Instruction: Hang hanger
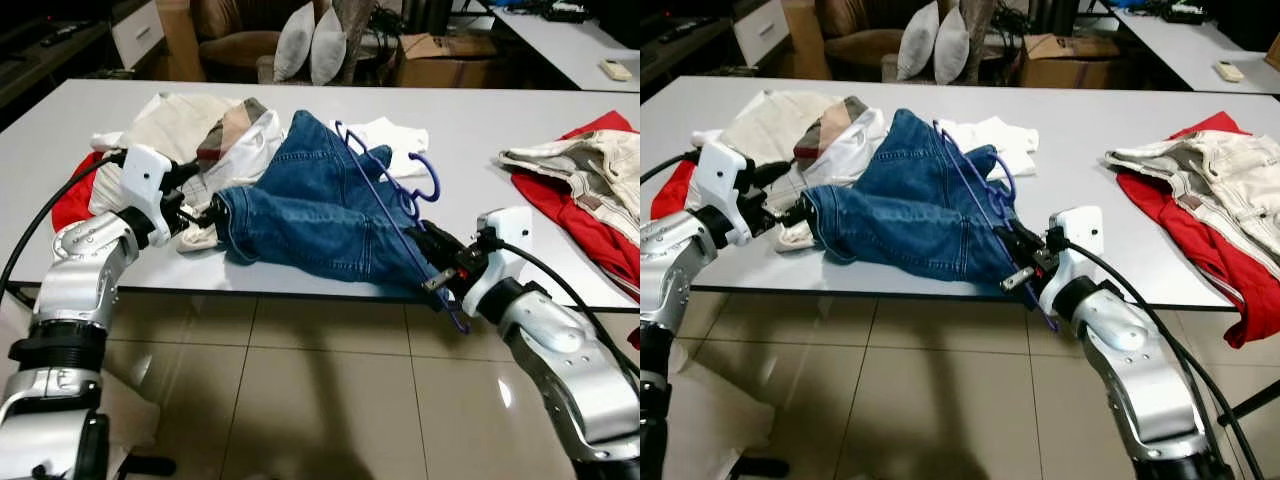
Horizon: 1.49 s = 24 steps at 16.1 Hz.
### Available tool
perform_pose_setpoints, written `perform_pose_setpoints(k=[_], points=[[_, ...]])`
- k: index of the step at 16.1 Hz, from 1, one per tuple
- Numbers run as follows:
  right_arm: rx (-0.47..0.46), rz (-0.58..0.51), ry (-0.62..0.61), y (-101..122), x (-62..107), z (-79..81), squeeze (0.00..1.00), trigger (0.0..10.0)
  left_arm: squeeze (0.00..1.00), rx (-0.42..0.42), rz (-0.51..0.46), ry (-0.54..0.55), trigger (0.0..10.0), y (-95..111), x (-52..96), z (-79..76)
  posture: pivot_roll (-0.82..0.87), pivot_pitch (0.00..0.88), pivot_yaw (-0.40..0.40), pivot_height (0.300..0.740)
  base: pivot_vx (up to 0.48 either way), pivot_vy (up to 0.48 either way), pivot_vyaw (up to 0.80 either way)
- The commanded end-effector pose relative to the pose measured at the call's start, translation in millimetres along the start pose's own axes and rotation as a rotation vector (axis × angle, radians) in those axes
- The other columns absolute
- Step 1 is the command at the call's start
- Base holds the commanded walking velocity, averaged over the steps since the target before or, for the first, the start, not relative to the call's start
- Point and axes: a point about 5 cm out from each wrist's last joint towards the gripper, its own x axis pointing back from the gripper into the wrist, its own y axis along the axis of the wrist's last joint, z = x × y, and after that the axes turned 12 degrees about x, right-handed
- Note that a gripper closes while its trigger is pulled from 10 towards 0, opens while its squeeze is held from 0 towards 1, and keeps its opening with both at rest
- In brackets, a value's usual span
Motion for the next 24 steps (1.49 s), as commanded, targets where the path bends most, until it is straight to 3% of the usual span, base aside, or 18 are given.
perform_pose_setpoints(k=[1,2,3,4,6,7,8,9,10,12,13,16,18,20,23,24], points=[[0.014,-0.065,0.061,11,4.0,2.2,0.0,10.0,0.0,0.083,-0.1,0.05,10.0,15,1.6,6.6,-0.09,0.0,0.036,0.74,0.0,0.0,0.0],[0.014,-0.065,0.061,11,5.0,0.6,0.0,10.0,0.0,0.138,-0.157,0.072,10.0,23,1.6,9.0,-0.09,0.0,0.024,0.74,0.0,0.0,0.0],[0.012,-0.061,0.045,10,5.6,-6.5,0.0,10.0,0.0,0.251,-0.266,0.08,10.0,37,2.5,14.3,-0.09,0.0,0.021,0.74,0.0,0.0,0.0],[0.018,-0.046,0.013,6,5.7,-15.3,0.0,10.0,0.0,0.327,-0.342,0.033,10.0,49,3.3,13.5,-0.09,0.0,0.019,0.74,0.0,0.0,0.0],[0.041,0.002,-0.028,-2,6.4,-26.1,0.0,10.0,0.0,-0.004,-0.093,-0.031,10.0,39,4.3,7.3,-0.08,0.0,0.016,0.74,0.0,0.0,0.0],[0.041,0.018,-0.029,-5,7.0,-27.5,0.0,10.0,0.0,-0.22,0.144,-0.121,10.0,19,10.7,5.8,-0.08,0.0,0.017,0.74,0.0,0.0,0.0],[0.042,0.022,-0.015,-8,7.0,-25.1,0.0,10.0,0.0,-0.27,0.259,-0.173,10.0,8,16.4,6.9,-0.09,0.0,0.019,0.74,0.0,0.0,0.0],[0.046,0.027,-0.007,-9,5.6,-21.9,0.0,10.0,0.58,-0.262,0.288,-0.218,10.0,6,17.9,5.1,-0.09,0.0,0.022,0.74,0.0,0.0,0.0],[0.051,0.027,-0.001,-10,3.7,-19.2,0.0,10.0,1.0,-0.271,0.306,-0.266,10.0,5,16.8,0.6,-0.1,0.0,0.024,0.74,0.0,0.0,0.0],[0.043,0.015,-0.002,-10,0.6,-17.9,0.0,10.0,1.0,-0.392,0.418,-0.358,10.0,-6,17.5,-10.1,-0.09,0.0,0.021,0.74,0.0,0.0,0.0],[0.048,0.007,0.006,-9,-2.3,-16.9,0.0,10.0,1.0,-0.494,0.518,-0.335,10.0,-9,25.0,-1.2,-0.08,0.0,0.02,0.74,0.0,0.0,0.0],[0.054,0.002,0.008,-9,-4.6,-17.0,0.0,10.0,1.0,-0.543,0.646,-0.297,10.0,-7,44.7,19.6,-0.07,0.0,0.02,0.74,0.0,0.0,0.0],[0.054,-0.001,0.001,-10,-5.1,-18.8,0.0,10.0,1.0,-0.501,0.675,-0.276,10.0,0,60.1,32.5,-0.06,0.0,0.02,0.74,0.0,0.0,0.0],[0.057,-0.001,-0.012,-11,-3.5,-22.4,0.0,10.0,1.0,-0.448,0.652,-0.249,10.0,10,71.7,42.7,-0.06,0.0,0.021,0.74,0.0,0.0,0.0],[0.063,0.001,-0.031,-12,-0.3,-27.5,0.0,10.0,1.0,-0.339,0.457,-0.231,10.0,32,72.1,47.4,-0.06,0.0,0.021,0.74,0.0,0.0,0.0],[0.065,0.002,-0.042,-12,1.1,-29.8,0.0,10.0,1.0,-0.266,0.305,-0.248,10.0,48,65.3,44.7,-0.06,0.0,0.022,0.74,0.0,0.0,0.0]])
